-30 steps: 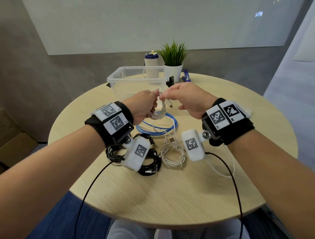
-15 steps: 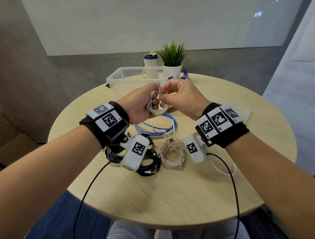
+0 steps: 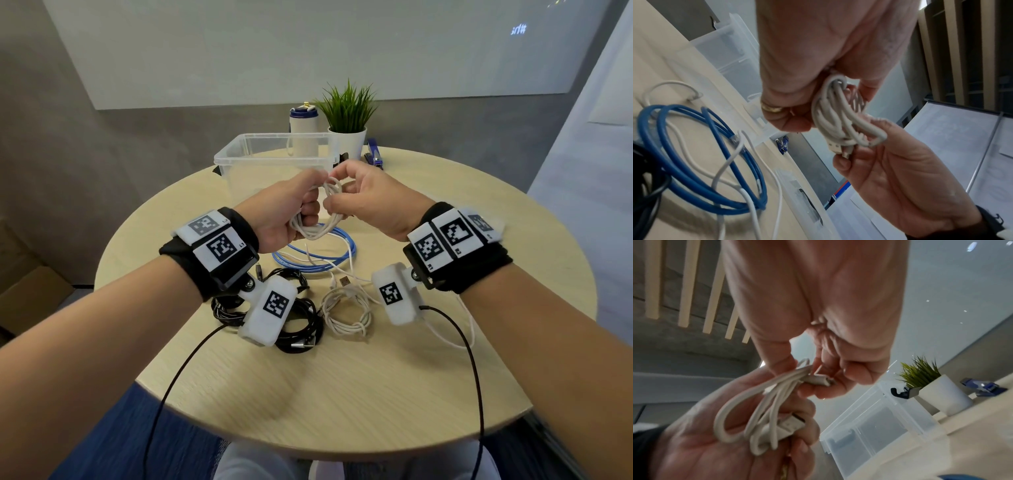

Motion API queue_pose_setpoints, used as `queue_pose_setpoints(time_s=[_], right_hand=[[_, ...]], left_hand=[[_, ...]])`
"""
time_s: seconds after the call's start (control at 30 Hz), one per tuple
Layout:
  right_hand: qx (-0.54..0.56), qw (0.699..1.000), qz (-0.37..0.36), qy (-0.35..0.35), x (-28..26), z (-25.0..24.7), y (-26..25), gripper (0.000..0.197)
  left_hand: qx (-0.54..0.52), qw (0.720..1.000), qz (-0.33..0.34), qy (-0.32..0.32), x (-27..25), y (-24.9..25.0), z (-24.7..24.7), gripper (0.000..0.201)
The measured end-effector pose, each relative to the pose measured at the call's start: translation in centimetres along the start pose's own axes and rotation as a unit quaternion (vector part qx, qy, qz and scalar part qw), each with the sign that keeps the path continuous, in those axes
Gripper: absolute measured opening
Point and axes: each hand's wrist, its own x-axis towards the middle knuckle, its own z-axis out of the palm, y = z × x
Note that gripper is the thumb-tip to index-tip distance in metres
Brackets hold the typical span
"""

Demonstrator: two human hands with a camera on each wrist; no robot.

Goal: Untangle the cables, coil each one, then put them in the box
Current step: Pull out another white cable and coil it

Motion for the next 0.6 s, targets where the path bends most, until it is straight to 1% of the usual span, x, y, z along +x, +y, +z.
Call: queue_pose_setpoints(time_s=[0.07, 0.13, 0.17, 0.23, 0.3, 0.33, 0.37, 0.43, 0.5, 0.6], right_hand=[[0.020, 1.000, -0.014, -0.020, -0.1, -0.2, 0.2, 0.018], [-0.015, 0.999, -0.038, -0.023, 0.1, -0.4, 0.4, 0.018], [-0.044, 0.998, -0.046, -0.026, 0.2, -0.5, 0.6, 0.017], [-0.091, 0.993, -0.059, -0.046, 0.3, -0.5, 0.7, 0.017], [-0.122, 0.988, -0.064, -0.065, 0.4, -0.4, 0.7, 0.019], [-0.129, 0.987, -0.064, -0.066, 0.4, -0.5, 0.6, 0.019], [-0.124, 0.988, -0.063, -0.061, 0.4, -0.5, 0.6, 0.019], [-0.073, 0.995, -0.054, -0.035, 0.4, -0.6, 0.6, 0.024], [-0.029, 0.999, -0.044, -0.007, 0.4, -0.5, 0.7, 0.024], [-0.031, 0.998, -0.046, 0.013, 0.3, -0.4, 0.7, 0.015]], left_hand=[[0.018, 1.000, 0.009, -0.014, -0.2, 0.1, -0.3, 0.039], [0.049, 0.998, 0.006, -0.042, -0.4, 0.3, -0.7, 0.033], [0.062, 0.996, -0.004, -0.056, -0.4, 0.4, -0.8, 0.034], [0.087, 0.993, -0.029, -0.070, -0.3, 0.4, -1.2, 0.043], [0.116, 0.990, -0.046, -0.063, -0.1, 0.3, -1.3, 0.049], [0.121, 0.990, -0.048, -0.055, -0.1, 0.2, -1.2, 0.046], [0.118, 0.991, -0.047, -0.047, -0.2, 0.1, -1.1, 0.041], [0.093, 0.994, -0.038, -0.039, -0.2, 0.0, -1.0, 0.037], [0.055, 0.997, -0.024, -0.045, -0.1, -0.1, -1.0, 0.041], [0.035, 0.998, -0.018, -0.057, -0.1, -0.2, -1.0, 0.048]])
